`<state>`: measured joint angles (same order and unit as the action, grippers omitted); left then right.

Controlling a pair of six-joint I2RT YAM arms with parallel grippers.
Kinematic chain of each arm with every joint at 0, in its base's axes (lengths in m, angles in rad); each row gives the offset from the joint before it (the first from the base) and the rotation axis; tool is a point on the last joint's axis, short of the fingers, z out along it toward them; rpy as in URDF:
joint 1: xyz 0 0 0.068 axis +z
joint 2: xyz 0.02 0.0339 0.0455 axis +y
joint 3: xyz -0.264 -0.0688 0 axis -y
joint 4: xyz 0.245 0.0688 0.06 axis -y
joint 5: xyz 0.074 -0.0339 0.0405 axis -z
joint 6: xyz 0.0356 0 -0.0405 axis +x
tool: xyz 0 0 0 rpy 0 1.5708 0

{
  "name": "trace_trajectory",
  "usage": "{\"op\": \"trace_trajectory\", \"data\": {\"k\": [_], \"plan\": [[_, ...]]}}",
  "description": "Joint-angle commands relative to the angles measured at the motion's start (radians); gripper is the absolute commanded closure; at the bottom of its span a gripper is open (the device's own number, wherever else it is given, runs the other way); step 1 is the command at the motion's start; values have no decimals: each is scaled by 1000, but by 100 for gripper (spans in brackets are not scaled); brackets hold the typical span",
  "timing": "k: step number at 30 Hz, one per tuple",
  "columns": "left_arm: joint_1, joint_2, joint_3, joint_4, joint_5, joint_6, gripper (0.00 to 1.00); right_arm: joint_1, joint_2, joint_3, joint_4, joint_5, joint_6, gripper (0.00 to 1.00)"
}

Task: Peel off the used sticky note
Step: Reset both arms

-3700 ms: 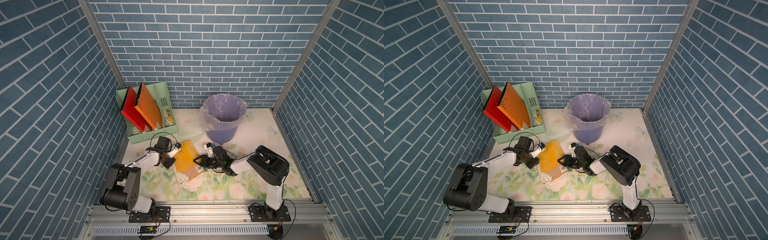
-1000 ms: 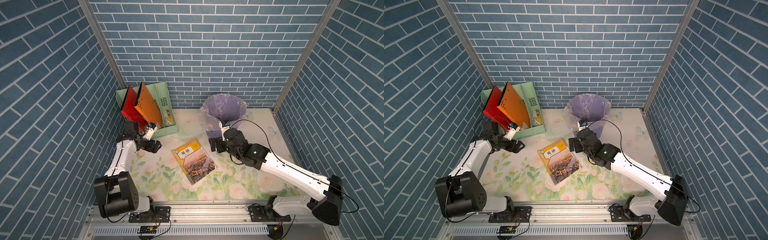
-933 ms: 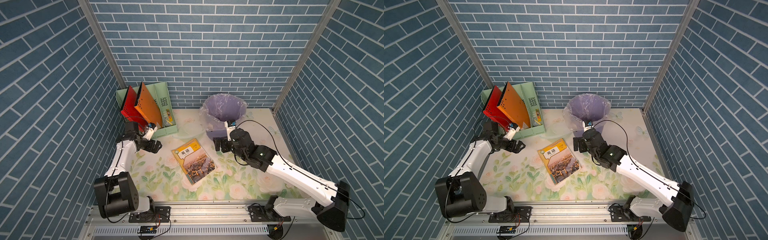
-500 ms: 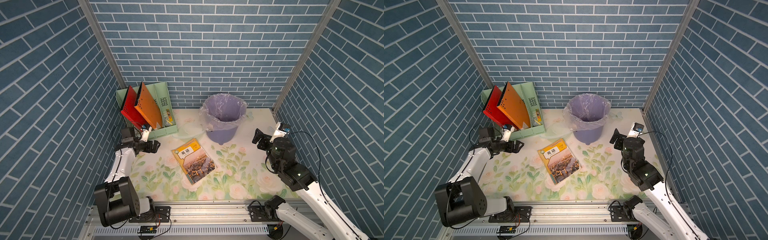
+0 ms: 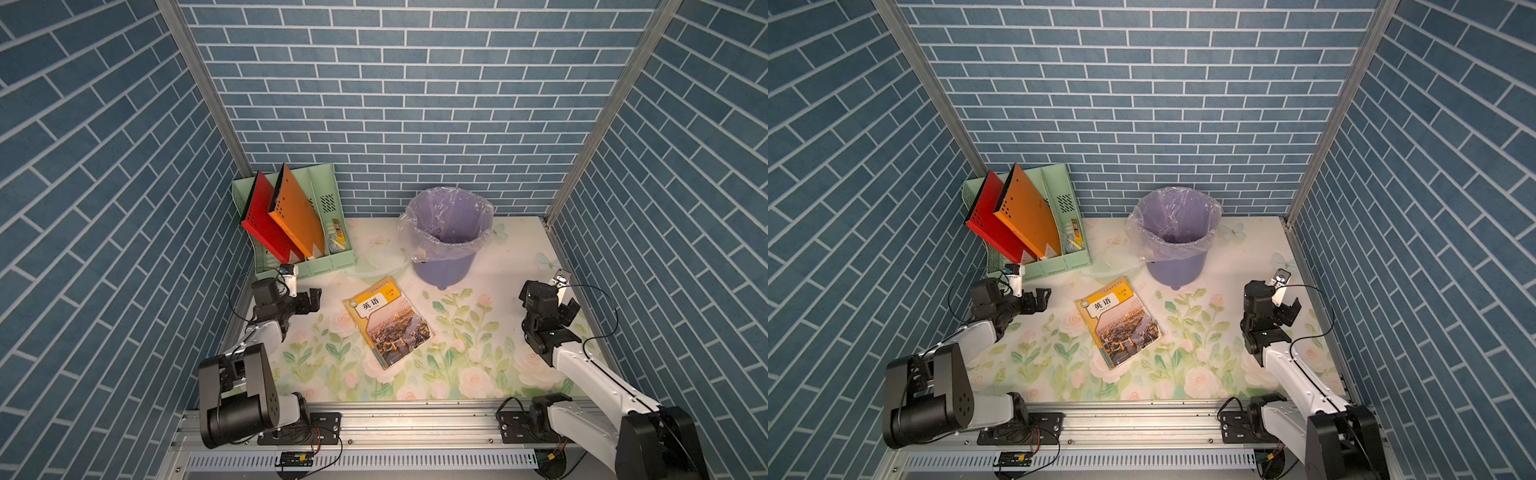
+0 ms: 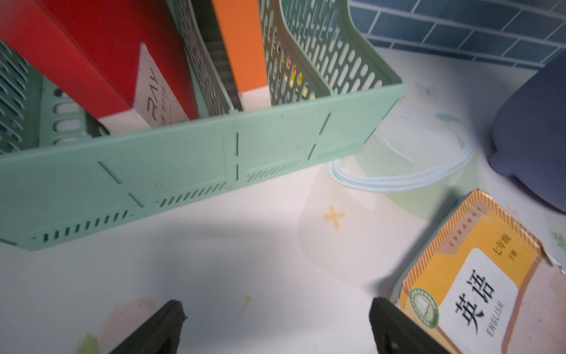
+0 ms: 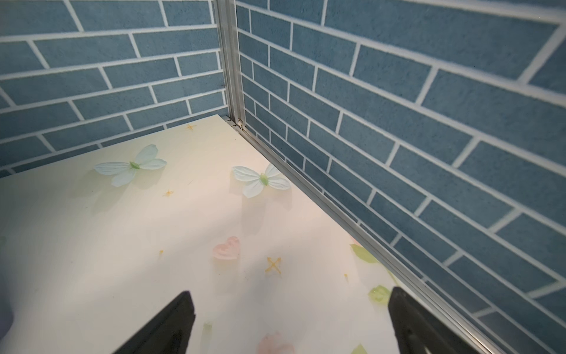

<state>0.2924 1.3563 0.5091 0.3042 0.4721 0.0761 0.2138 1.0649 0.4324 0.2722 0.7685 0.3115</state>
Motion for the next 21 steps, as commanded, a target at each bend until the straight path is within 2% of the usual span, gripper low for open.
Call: {"op": "trace_trajectory", "data": {"k": [1, 4, 6, 11, 13, 14, 16, 19, 21], "plan": [[2, 20, -67, 308, -37, -107, 0, -15, 81, -41, 277, -66, -129, 1], [3, 1, -183, 564, -58, -161, 0, -25, 147, -85, 446, -106, -155, 0], [-1, 8, -278, 815, -47, -201, 0, -25, 191, -120, 561, -132, -190, 1], [-33, 73, -381, 1105, -82, -275, 0, -27, 263, -210, 802, -205, -272, 0], [-59, 125, -425, 1255, -94, -268, 0, -28, 285, -257, 920, -240, -308, 1], [-70, 115, -434, 1256, -92, -250, 0, -30, 293, -277, 975, -262, -321, 1], [-100, 104, -463, 1276, -159, -226, 0, -33, 316, -319, 1086, -291, -336, 1], [-147, 210, -556, 1540, -229, -185, 0, -34, 347, -406, 1281, -319, -355, 1], [-185, 223, -560, 1558, -281, -161, 0, -34, 382, -467, 1438, -360, -371, 1]]}}
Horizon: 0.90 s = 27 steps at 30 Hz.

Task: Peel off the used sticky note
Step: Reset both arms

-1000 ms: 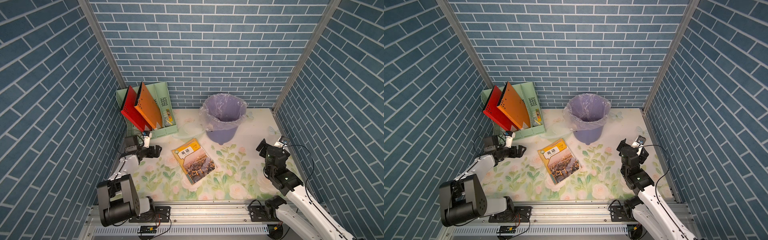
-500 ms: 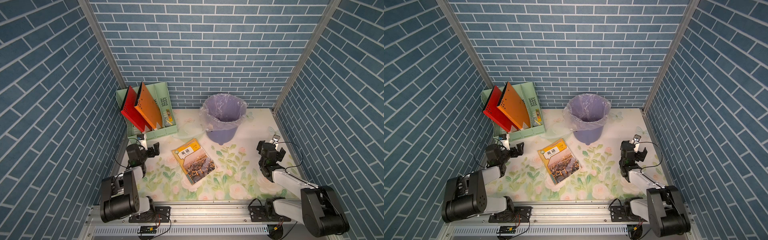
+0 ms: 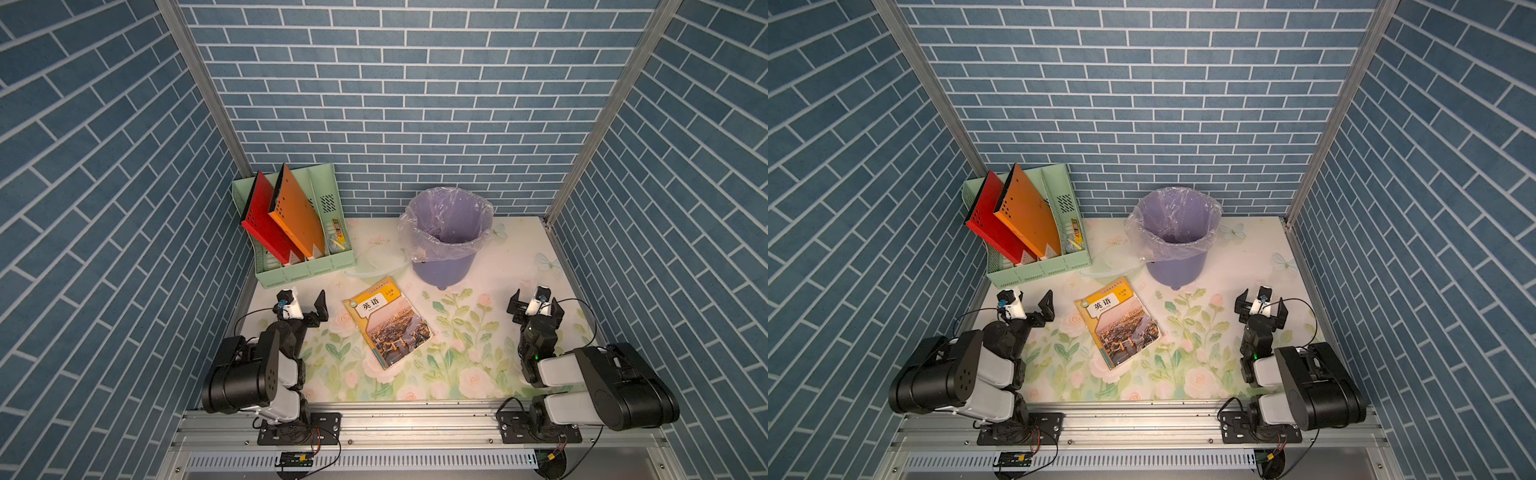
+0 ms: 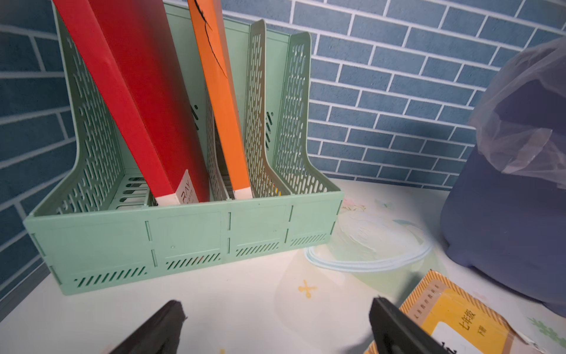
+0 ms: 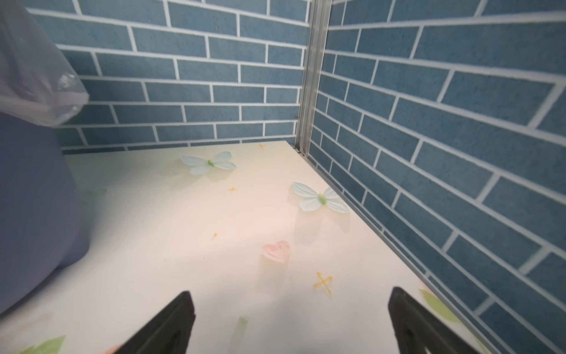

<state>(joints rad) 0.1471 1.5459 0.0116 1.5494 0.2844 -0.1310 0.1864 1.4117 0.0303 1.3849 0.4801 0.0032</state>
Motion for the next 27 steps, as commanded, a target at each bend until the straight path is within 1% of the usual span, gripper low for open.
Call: {"op": "trace_trajectory", "data": {"k": [1, 2, 4, 5, 7, 9, 10, 11, 12, 13, 27], "plan": [[-59, 30, -68, 316, -127, 60, 0, -7, 61, -94, 403, -104, -72, 1], [-73, 28, -69, 315, -149, 68, 0, -7, 100, -100, 454, -135, -87, 1], [-80, 30, -61, 309, -157, 71, 0, -5, 128, -57, 394, -272, -136, 0], [-80, 20, -46, 269, -155, 71, 0, -6, 161, -38, 386, -326, -163, 0], [-80, -19, 20, 94, -174, 67, 0, -12, 136, -14, 318, -271, -132, 1], [-84, -28, 146, -156, -200, 65, 0, -24, 128, 67, 154, -203, -93, 1], [-128, -29, 178, -228, -269, 96, 0, -40, 124, 118, 51, -186, -62, 0], [-159, -31, 203, -271, -304, 122, 0, -68, 125, 157, -28, -230, -33, 0], [-164, -26, 201, -262, -307, 123, 0, -110, 117, 165, -60, -287, -8, 0], [-165, -28, 200, -264, -306, 123, 0, -128, 121, 166, -63, -305, -2, 1], [-164, -32, 194, -255, -310, 125, 0, -128, 116, 157, -47, -308, -3, 1]]}}
